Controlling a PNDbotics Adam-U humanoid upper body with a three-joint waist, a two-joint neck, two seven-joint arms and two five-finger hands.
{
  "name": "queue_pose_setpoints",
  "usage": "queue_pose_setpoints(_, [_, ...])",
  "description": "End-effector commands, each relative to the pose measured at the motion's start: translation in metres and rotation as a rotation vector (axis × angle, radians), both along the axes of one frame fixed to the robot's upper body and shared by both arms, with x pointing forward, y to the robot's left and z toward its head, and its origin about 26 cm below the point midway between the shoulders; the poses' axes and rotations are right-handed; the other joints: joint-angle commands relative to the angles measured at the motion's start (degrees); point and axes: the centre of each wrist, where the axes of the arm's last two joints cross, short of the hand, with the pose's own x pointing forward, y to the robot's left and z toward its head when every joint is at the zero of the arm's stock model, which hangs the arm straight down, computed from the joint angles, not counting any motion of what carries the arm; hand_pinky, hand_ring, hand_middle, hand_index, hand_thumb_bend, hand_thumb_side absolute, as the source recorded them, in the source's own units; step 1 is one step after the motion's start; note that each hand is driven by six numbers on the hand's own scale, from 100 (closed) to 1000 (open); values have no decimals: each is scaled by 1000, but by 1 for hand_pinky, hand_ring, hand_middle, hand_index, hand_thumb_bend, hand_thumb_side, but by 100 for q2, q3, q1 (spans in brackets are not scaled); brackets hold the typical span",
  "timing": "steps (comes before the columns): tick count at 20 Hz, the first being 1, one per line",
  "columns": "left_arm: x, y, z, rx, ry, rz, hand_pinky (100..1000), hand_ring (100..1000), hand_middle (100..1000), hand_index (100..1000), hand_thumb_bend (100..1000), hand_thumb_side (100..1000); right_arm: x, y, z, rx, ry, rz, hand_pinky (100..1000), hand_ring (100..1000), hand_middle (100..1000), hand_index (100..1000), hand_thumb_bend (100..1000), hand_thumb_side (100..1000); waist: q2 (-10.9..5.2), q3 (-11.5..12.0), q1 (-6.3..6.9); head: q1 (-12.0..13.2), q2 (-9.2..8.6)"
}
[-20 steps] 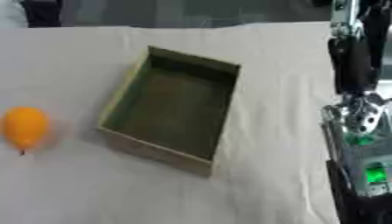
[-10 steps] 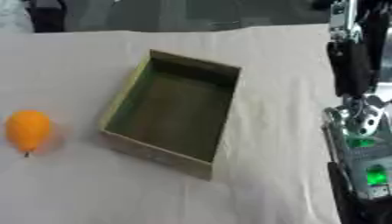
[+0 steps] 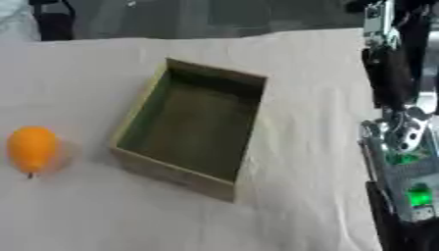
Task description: Pick up objects on the table and place them in the box.
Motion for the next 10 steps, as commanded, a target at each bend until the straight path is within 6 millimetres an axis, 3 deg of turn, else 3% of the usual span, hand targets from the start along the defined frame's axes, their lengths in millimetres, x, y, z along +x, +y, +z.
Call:
queue_pose_setpoints(1, [7, 11, 13, 140, 23, 11, 815, 835, 786, 983, 182, 591, -3, -1, 9, -26, -33, -5, 546, 832, 575, 785, 278, 678, -98, 18, 10, 9, 39])
queue_pose_setpoints(7, [22, 24, 15, 240, 109, 11, 827, 851, 801, 1000, 413, 728, -3, 1, 9, -30, -33, 4, 546, 832, 574, 784, 280, 679, -110, 3, 3, 112, 117])
queue_pose_setpoints(10, [30, 29, 20, 276, 158, 15, 828, 854, 803, 997, 453, 749, -3, 1, 9, -31, -30, 9, 546, 832, 573, 784, 281, 679, -112, -3, -1, 135, 104])
